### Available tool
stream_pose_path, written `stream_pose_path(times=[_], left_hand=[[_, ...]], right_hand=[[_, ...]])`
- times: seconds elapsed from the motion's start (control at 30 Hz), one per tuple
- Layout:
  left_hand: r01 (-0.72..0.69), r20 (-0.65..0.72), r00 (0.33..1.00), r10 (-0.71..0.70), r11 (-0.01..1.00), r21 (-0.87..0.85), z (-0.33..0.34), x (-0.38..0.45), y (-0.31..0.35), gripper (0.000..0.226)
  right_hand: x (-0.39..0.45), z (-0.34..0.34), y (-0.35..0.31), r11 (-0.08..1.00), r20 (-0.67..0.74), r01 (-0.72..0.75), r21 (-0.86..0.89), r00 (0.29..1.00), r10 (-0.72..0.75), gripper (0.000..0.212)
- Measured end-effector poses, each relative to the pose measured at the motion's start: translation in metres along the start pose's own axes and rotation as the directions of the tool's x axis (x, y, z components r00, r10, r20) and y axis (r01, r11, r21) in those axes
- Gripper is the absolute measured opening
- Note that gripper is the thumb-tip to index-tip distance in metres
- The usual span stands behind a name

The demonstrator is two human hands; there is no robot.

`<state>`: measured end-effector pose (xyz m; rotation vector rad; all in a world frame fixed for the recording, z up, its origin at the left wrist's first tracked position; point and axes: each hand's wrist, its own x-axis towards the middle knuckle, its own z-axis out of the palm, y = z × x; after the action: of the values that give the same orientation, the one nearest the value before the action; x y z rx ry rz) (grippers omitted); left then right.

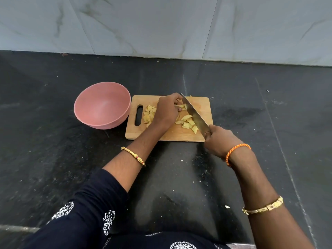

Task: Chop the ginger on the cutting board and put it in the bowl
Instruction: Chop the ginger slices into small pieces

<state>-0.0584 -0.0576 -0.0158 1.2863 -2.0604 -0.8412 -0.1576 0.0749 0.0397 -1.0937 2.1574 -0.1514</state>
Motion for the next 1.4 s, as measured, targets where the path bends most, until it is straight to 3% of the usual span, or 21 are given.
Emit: stream_pose_path(times=[0.23, 0.4, 0.6, 0.93, 1.4], left_hand=[[0.026, -0.032, 0.999, -0.027, 0.999, -0.022, 0.002, 0.0, -0.006, 0.028], [0.039, -0.002, 0.999, -0.039, 0.998, -0.059, -0.005, 0.003, -0.008, 0.038], [-0.028, 0.033, 0.999, 0.03, 0.998, -0.057, -0.007, 0.004, -0.005, 0.042], [-0.123, 0.051, 0.991, 0.123, 0.992, -0.002, -0.003, 0.007, -0.007, 0.064], [-0.071, -0.046, 0.996, 0.073, 0.996, 0.059, 0.008, 0.002, -0.006, 0.071]], right_hand=[[-0.021, -0.006, 0.02, 0.993, 0.004, -0.005, -0.117, 1.0, 0.005, 0.023], [-0.025, 0.0, 0.027, 0.999, -0.136, 0.054, -0.008, 0.989, -0.055, 0.022], [-0.011, 0.012, 0.016, 0.996, -0.168, 0.065, 0.061, 0.984, -0.054, 0.026], [-0.002, 0.011, 0.009, 0.999, -0.161, 0.045, 0.0, 0.986, -0.044, 0.024], [-0.014, 0.005, -0.001, 0.984, -0.014, -0.029, -0.176, 1.0, 0.027, 0.027]])
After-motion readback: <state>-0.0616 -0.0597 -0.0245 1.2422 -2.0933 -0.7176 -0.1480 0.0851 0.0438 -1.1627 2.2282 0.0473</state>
